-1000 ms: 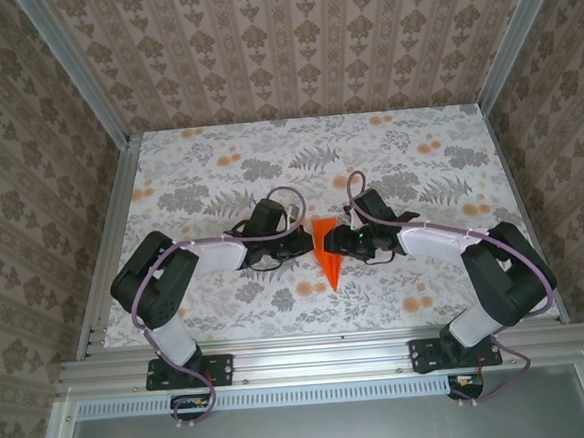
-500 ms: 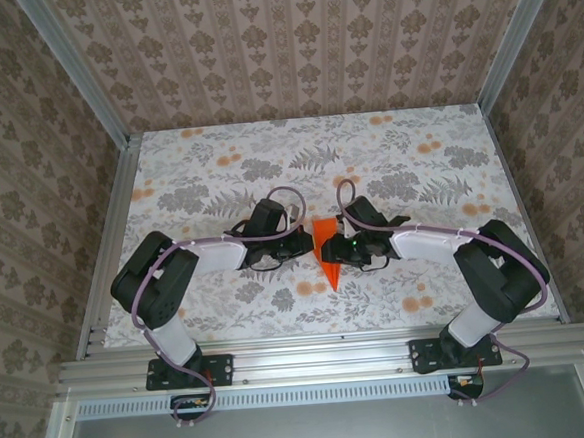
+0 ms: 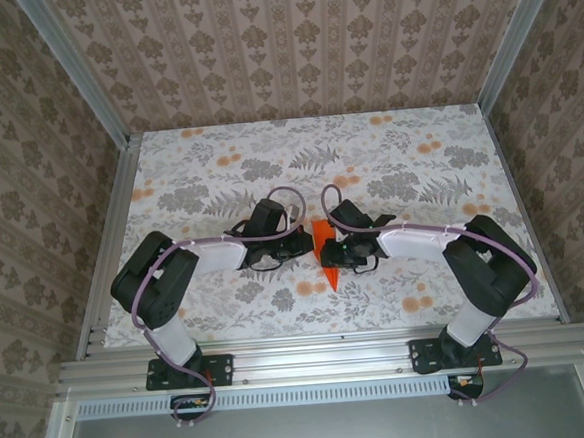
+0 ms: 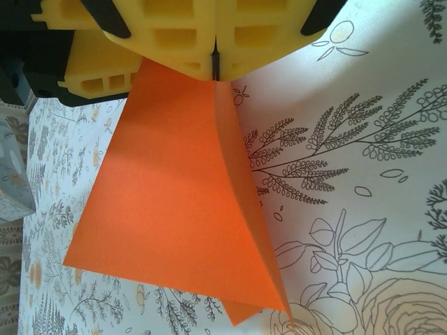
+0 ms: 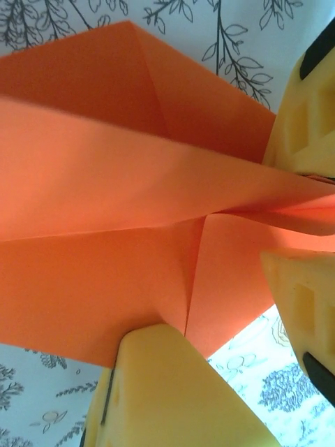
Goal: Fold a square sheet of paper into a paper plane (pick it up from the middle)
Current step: Move a paper plane to the center of the table.
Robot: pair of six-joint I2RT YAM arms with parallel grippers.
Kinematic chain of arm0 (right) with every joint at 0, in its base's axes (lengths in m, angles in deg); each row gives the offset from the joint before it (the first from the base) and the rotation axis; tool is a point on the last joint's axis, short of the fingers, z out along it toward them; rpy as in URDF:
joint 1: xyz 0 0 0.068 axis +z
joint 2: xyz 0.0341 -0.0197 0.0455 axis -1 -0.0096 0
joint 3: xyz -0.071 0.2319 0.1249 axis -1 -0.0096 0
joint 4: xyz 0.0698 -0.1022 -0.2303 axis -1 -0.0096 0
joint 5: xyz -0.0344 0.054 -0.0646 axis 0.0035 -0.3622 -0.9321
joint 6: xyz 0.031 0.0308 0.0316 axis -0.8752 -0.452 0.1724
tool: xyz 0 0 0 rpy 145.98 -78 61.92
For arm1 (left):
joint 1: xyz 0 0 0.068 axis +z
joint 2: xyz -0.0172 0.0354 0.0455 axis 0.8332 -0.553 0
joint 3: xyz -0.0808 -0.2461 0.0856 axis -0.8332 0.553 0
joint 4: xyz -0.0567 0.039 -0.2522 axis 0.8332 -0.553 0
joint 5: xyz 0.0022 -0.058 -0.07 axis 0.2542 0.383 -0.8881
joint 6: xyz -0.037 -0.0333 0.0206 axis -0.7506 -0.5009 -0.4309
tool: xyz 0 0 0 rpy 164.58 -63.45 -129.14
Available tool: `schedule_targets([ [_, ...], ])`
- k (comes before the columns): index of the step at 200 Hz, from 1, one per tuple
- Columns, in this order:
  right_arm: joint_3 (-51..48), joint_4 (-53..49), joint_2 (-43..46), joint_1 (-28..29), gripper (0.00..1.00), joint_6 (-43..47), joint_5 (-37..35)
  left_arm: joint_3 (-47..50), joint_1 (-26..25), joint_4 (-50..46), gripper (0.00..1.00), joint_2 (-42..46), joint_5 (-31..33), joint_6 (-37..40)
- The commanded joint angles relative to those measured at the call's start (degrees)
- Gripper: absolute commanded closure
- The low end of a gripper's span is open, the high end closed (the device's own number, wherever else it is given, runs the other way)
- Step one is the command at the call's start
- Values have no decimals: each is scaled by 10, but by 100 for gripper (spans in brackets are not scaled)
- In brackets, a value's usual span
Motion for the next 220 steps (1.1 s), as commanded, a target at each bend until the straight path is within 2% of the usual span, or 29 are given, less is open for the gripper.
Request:
schedule_targets([
  [1,18,-40,-9,7,74,9,-41,3,3,7,100,-4,-5,-6],
  [39,26,-52,-6,8,86,8,-44,5,3,7,100,-3,-4,-6],
  [49,33,-61,-3,8,92,9,-47,6,3,8,100,-2,-5,-6],
  [64,43,-81,9,8,94,10,-67,8,3,7,98,4,-3,-5],
  [77,61,-109,15,8,94,20,-88,11,4,4,88,14,4,-7],
  [112,158,-243,-18,5,93,67,-171,25,5,-32,48,93,63,-6],
  [130,216,-284,-62,-7,93,85,-184,28,5,-89,37,151,120,8],
  [172,322,-321,-167,-24,89,99,-179,60,18,-172,32,271,202,14],
  [220,373,-335,-230,-28,84,102,-180,110,48,-211,28,374,225,3],
])
